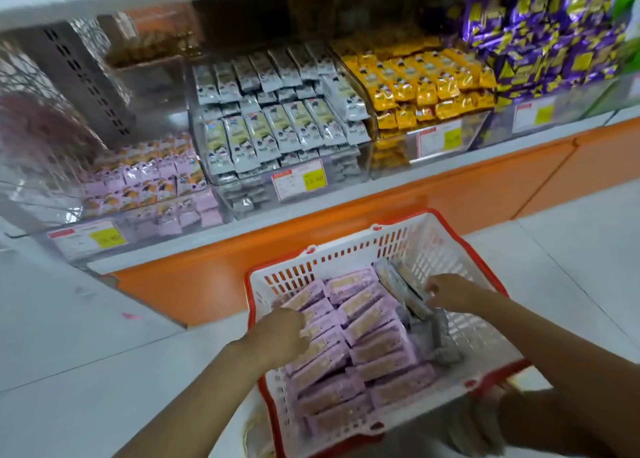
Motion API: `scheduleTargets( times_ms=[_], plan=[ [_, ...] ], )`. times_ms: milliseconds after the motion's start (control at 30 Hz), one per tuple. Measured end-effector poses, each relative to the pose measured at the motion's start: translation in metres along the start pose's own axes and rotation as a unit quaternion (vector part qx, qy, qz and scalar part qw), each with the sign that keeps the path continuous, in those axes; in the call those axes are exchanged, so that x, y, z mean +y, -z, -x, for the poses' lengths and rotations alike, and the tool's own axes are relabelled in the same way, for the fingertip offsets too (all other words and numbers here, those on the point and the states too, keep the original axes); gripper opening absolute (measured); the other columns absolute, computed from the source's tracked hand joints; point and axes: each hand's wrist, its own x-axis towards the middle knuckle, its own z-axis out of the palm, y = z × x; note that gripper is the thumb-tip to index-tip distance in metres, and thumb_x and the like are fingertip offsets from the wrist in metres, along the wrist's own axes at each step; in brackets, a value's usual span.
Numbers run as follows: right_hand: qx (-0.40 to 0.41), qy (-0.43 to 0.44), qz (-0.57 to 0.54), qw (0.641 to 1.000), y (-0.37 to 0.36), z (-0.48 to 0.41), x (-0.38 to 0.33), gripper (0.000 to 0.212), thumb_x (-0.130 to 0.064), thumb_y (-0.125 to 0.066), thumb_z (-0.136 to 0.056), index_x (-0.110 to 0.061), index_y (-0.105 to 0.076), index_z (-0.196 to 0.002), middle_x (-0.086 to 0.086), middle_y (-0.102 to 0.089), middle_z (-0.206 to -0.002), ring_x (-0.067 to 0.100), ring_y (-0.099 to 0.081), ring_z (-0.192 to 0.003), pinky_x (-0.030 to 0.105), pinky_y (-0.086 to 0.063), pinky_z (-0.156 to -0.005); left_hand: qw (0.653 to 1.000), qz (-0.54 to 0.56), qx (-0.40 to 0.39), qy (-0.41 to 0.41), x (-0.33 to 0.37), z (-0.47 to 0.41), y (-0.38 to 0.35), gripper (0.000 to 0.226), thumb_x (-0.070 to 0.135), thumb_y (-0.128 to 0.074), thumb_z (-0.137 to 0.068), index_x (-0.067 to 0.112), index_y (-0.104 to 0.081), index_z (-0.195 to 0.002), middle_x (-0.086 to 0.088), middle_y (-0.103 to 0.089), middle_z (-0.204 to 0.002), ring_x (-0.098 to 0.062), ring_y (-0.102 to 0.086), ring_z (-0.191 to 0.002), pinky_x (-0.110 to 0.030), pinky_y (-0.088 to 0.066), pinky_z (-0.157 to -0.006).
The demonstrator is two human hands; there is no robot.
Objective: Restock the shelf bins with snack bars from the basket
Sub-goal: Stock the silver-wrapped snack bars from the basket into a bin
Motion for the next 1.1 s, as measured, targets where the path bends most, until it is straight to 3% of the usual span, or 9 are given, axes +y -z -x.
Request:
scheduleTargets(
  times_ms=[100, 200, 333, 367, 433, 533, 667, 733, 1100],
  plan=[
    [-0.050, -0.017, 0.010, 0.999, -0.041, -0.016, 0.021, 0.055, -0.016, -0.069, -0.083, -0.005, -0.046, -0.131, 0.012, -0.052, -0.132, 0.025, -0.053, -0.117, 0.026, -0.045, -0.086, 0.997, -0.016, -0.059, 0.045, -0.012, -0.007, -0.018, 0.034, 0.032, -0.047, -0.096, 0.004, -0.058, -0.112, -0.009, -0.057, -0.109, -0.023, -0.056, -0.105, -0.032, -0.046, -0.087],
    [-0.042, -0.050, -0.054, 0.996, -0.067, -0.033, 0.025, 0.065, -0.015, -0.069, -0.084, -0.003, -0.036, -0.139, 0.016, -0.049, -0.135, 0.027, -0.053, -0.118, 0.029, -0.046, -0.087, 0.996, -0.011, -0.059, 0.065, -0.027, -0.012, -0.024, 0.027, 0.029, -0.049, -0.095, 0.007, -0.061, -0.103, -0.005, -0.060, -0.105, -0.019, -0.057, -0.100, -0.029, -0.046, -0.081],
    [0.012, -0.040, -0.218, 0.975, -0.075, -0.057, 0.013, 0.079, -0.064, -0.059, -0.082, 0.000, -0.048, -0.128, 0.020, -0.056, -0.124, 0.032, -0.055, -0.114, 0.032, -0.044, -0.085, 0.997, 0.007, -0.043, 0.064, -0.032, -0.019, -0.018, 0.023, 0.031, -0.049, -0.096, 0.012, -0.063, -0.092, 0.001, -0.057, -0.090, -0.014, -0.055, -0.085, -0.022, -0.038, -0.064],
    [0.022, -0.054, -0.275, 0.960, -0.074, -0.063, 0.008, 0.083, -0.062, -0.062, -0.081, 0.001, -0.046, -0.132, 0.020, -0.055, -0.127, 0.033, -0.054, -0.116, 0.035, -0.044, -0.088, 0.997, 0.009, -0.041, 0.061, -0.032, -0.021, -0.016, 0.021, 0.030, -0.050, -0.096, 0.015, -0.062, -0.088, -0.001, -0.058, -0.088, -0.013, -0.054, -0.081, -0.019, -0.035, -0.059],
    [0.056, -0.093, -0.337, 0.935, -0.076, -0.079, 0.004, 0.084, -0.049, -0.070, -0.082, -0.002, -0.037, -0.143, 0.016, -0.049, -0.139, 0.033, -0.051, -0.122, 0.036, -0.044, -0.092, 0.997, 0.013, -0.036, 0.060, -0.031, -0.024, -0.013, 0.022, 0.030, -0.050, -0.096, 0.015, -0.065, -0.090, -0.003, -0.061, -0.086, -0.011, -0.052, -0.075, -0.015, -0.031, -0.054],
    [0.076, -0.134, -0.300, 0.941, -0.084, -0.095, -0.001, 0.073, -0.041, -0.067, -0.087, -0.003, -0.036, -0.140, 0.021, -0.046, -0.136, 0.036, -0.051, -0.118, 0.037, -0.043, -0.089, 0.997, 0.016, -0.041, 0.069, -0.033, -0.028, -0.012, 0.028, 0.031, -0.050, -0.096, 0.009, -0.065, -0.089, 0.001, -0.051, -0.074, -0.011, -0.047, -0.069, -0.018, -0.032, -0.054],
    [0.076, -0.170, -0.283, 0.941, -0.092, -0.107, -0.002, 0.078, -0.050, -0.060, -0.088, 0.001, -0.031, -0.140, 0.024, -0.039, -0.137, 0.039, -0.047, -0.120, 0.048, -0.042, -0.099, 0.995, 0.016, -0.054, 0.080, -0.036, -0.033, -0.012, 0.027, 0.033, -0.049, -0.096, 0.014, -0.058, -0.078, -0.001, -0.054, -0.078, -0.015, -0.052, -0.074, -0.026, -0.039, -0.065],
    [0.060, -0.180, -0.286, 0.939, -0.090, -0.106, -0.003, 0.090, -0.054, -0.066, -0.082, 0.001, -0.029, -0.143, 0.023, -0.040, -0.137, 0.038, -0.047, -0.121, 0.046, -0.042, -0.100, 0.995, 0.008, -0.057, 0.081, -0.036, -0.035, -0.012, 0.026, 0.033, -0.049, -0.096, 0.017, -0.054, -0.076, -0.001, -0.054, -0.079, -0.015, -0.052, -0.073, -0.027, -0.039, -0.065],
    [0.083, -0.167, -0.404, 0.895, -0.093, -0.083, -0.007, 0.065, -0.037, -0.066, -0.087, -0.003, -0.042, -0.137, 0.018, -0.055, -0.129, 0.035, -0.055, -0.111, 0.038, -0.044, -0.087, 0.993, 0.037, -0.069, 0.091, -0.030, -0.027, -0.011, 0.038, 0.032, -0.053, -0.094, 0.023, -0.043, -0.059, 0.005, -0.042, -0.061, -0.006, -0.040, -0.055, -0.021, -0.030, -0.051]
  ],
)
